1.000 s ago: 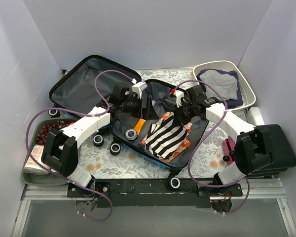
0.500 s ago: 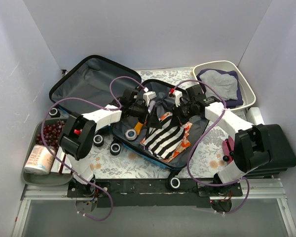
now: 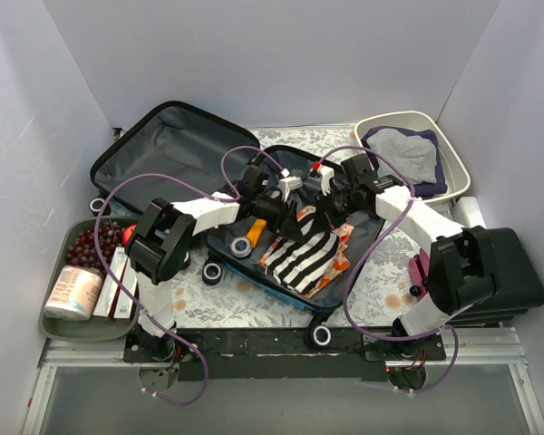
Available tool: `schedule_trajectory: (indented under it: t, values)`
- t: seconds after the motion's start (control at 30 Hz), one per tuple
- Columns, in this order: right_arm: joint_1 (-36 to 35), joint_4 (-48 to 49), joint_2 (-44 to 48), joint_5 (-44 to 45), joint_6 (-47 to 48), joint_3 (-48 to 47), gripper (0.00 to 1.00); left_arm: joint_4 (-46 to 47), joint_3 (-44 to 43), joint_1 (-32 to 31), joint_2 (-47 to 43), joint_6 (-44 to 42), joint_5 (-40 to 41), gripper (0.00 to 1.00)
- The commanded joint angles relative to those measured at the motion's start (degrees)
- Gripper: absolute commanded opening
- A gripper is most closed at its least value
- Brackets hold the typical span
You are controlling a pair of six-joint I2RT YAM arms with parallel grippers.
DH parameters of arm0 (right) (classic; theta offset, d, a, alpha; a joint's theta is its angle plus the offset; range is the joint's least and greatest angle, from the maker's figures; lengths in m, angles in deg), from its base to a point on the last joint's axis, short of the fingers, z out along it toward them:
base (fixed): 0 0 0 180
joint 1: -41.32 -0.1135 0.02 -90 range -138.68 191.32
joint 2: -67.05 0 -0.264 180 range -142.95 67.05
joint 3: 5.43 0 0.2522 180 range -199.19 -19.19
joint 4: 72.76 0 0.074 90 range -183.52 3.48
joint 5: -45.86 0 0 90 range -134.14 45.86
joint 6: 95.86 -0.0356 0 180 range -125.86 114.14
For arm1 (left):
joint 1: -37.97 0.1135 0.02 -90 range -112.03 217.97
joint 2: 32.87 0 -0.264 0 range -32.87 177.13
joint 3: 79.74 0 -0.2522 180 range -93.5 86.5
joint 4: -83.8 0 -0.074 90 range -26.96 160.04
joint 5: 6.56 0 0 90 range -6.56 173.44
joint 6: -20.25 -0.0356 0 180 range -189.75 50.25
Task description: Open, take out, and arrange the luggage
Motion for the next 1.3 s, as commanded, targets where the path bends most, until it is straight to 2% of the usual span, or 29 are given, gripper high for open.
schedule_trajectory:
  t: [0.0, 0.03, 0.07, 0.13, 0.17, 0.23, 0.27, 0.3, 0.37, 0.5, 0.6, 0.67, 0.73, 1.03, 1.27]
  values:
    - [-0.3, 1.1, -0.4, -4.0, -1.0, -1.9, 0.01, 2.2, -2.8, -1.1, -0.4, 0.9, -3.5, 0.28]
    - [-0.3, 0.9, -0.4, -3.6, -1.0, -2.2, 0.01, 2.3, -2.8, -1.1, -0.4, 1.3, -3.4, 0.07]
    - [-0.3, 0.5, -0.5, -3.2, -1.1, -2.3, 0.02, 2.5, -2.8, -1.1, -0.5, 1.5, -3.1, 0.00]
    - [-0.3, -0.5, -0.7, -1.6, -1.5, -2.6, 0.13, 2.7, -2.4, -1.1, -1.1, 1.0, -1.9, 0.00]
    - [-0.3, -0.9, -0.7, -1.0, -1.7, -2.8, 0.33, 2.6, -1.6, -1.1, -1.2, 0.5, -2.1, 0.00]
    - [-0.2, -1.1, 0.2, 1.1, -1.8, -2.9, 0.48, 2.9, -0.8, -1.1, -2.0, -0.7, -3.0, 0.00]
    - [-0.1, -0.9, 0.6, 1.9, -2.0, -2.8, 0.59, 2.9, 0.1, -1.1, -3.0, -1.1, -3.2, 0.00]
    - [0.1, -1.1, 0.9, 2.8, -2.2, -2.9, 0.64, 3.0, 0.7, -1.1, -3.5, -1.4, -3.3, 0.00]
    - [0.5, -1.3, 2.1, 5.1, -2.8, -2.8, 0.90, 3.1, 1.5, -1.1, -5.2, -2.9, -3.7, 0.00]
    - [3.8, -0.1, 4.8, 4.1, -2.6, -0.2, 0.93, 2.5, 4.0, -0.9, -8.1, -6.2, -2.6, 0.00]
    - [6.7, 0.3, 6.8, -1.5, 2.7, 1.8, 0.94, 0.6, 4.5, -0.8, -9.1, -10.1, -3.5, 0.00]
    - [7.5, 1.1, 7.2, -8.5, 7.5, 2.4, 0.94, 0.2, 4.6, -0.8, -9.0, -11.0, -4.2, 0.00]
    - [7.6, 0.8, 6.4, -13.6, 11.5, 1.8, 0.94, -0.6, 4.5, -0.8, -9.1, -12.5, -5.0, 0.00]
    - [6.6, -3.0, -2.1, -22.0, 20.0, -4.1, 0.94, -2.6, 4.0, -0.8, -9.3, -15.1, -4.8, 0.00]
    - [4.2, -9.0, -3.9, -24.3, 27.5, -4.6, 0.95, -2.8, 3.7, -0.8, -8.9, -15.0, -4.9, 0.00]
